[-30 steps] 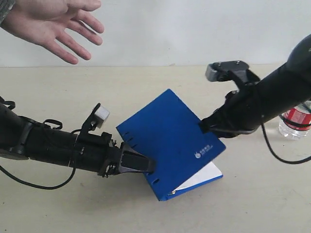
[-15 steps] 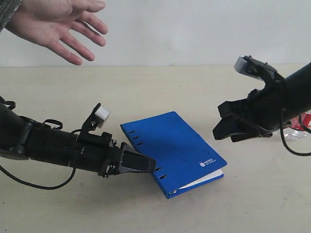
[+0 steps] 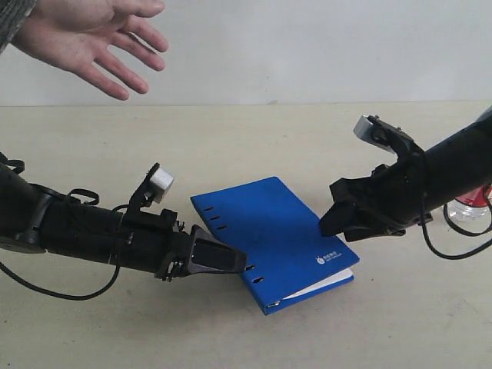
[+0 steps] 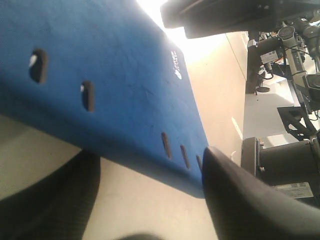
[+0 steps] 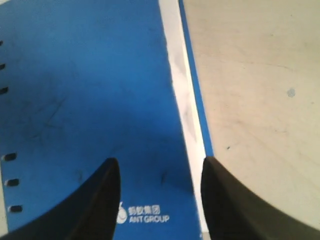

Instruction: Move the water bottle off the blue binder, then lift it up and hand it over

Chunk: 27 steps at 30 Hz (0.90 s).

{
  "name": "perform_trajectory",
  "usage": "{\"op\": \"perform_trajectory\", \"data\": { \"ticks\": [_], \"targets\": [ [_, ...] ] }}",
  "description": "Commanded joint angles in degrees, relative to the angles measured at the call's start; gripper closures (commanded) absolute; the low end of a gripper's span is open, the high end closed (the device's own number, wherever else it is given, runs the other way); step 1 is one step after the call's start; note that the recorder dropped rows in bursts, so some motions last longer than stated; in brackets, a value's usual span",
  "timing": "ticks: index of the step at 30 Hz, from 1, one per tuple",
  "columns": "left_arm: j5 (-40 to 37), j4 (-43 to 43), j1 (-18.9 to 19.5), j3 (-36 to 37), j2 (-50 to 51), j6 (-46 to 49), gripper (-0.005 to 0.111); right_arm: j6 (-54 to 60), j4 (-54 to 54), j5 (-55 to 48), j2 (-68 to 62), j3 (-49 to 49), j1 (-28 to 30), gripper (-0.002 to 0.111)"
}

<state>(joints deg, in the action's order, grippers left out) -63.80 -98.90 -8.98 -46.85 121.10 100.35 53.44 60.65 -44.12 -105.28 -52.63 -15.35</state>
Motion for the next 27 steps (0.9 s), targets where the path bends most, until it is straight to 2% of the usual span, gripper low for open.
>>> {"op": "perform_trajectory", "data": {
  "ticks": [1,9,12,15,16,27],
  "targets": [
    [-2.2,-1.1,-0.3,-0.4,-0.4,0.0,0.051,2.8,2.8,0.7,-2.3,-0.1,0.5,0.064],
    [-2.3,-1.1,-0.3,-0.4,-0.4,0.0,0.051,6.7,7.8,0.2,-3.3,-0.1,0.5,0.065],
    [-2.3,-1.1,-0.3,-0.4,-0.4,0.0,0.051,6.7,7.8,0.2,-3.3,-0.1,0.5,0.080],
    [-2.3,-1.1,-0.3,-0.4,-0.4,0.0,0.051,6.7,7.8,0.4,-3.3,-0.1,0.5,0.105],
    [-2.3,-1.1,-0.3,-0.4,-0.4,0.0,0.051,6.5,7.9,0.4,-3.3,-0.1,0.5,0.108],
    [-2.0,-1.1,-0.3,-0.4,-0.4,0.0,0.051,5.7,7.9,-0.2,-3.3,-0.1,0.5,0.108]
  ]
}}
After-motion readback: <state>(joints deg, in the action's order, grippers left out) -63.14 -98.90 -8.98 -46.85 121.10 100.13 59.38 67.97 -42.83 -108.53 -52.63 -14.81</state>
